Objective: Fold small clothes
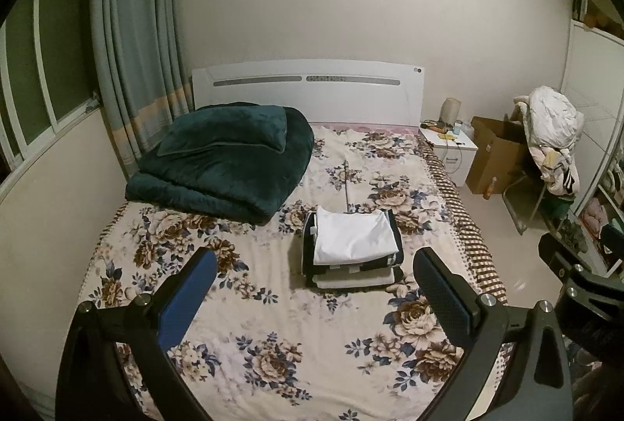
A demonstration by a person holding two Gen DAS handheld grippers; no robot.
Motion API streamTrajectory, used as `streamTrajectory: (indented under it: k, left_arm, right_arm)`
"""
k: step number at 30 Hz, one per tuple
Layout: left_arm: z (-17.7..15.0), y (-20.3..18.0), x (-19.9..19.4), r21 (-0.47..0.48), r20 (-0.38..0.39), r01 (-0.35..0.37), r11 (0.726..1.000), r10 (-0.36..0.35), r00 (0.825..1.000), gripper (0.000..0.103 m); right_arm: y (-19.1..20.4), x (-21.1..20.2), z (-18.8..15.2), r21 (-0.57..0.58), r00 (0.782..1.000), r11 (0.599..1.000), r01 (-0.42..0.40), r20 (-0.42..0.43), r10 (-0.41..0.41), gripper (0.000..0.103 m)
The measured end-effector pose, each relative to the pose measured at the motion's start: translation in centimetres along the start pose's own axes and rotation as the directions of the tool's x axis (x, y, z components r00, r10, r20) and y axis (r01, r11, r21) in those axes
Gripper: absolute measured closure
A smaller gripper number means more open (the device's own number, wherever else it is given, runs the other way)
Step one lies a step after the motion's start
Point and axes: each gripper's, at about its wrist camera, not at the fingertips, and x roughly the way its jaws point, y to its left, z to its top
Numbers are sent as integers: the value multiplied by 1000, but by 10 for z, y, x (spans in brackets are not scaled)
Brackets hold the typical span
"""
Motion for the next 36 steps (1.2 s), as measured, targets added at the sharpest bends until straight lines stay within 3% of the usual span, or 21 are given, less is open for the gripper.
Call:
streamTrajectory:
  k: [36]
  left_arm:
    - [2, 0, -8, -16, 5, 0, 1000, 0, 1000, 0]
  right_arm:
    - [-4, -5, 2, 4, 1000, 1000, -17, 9, 17, 0]
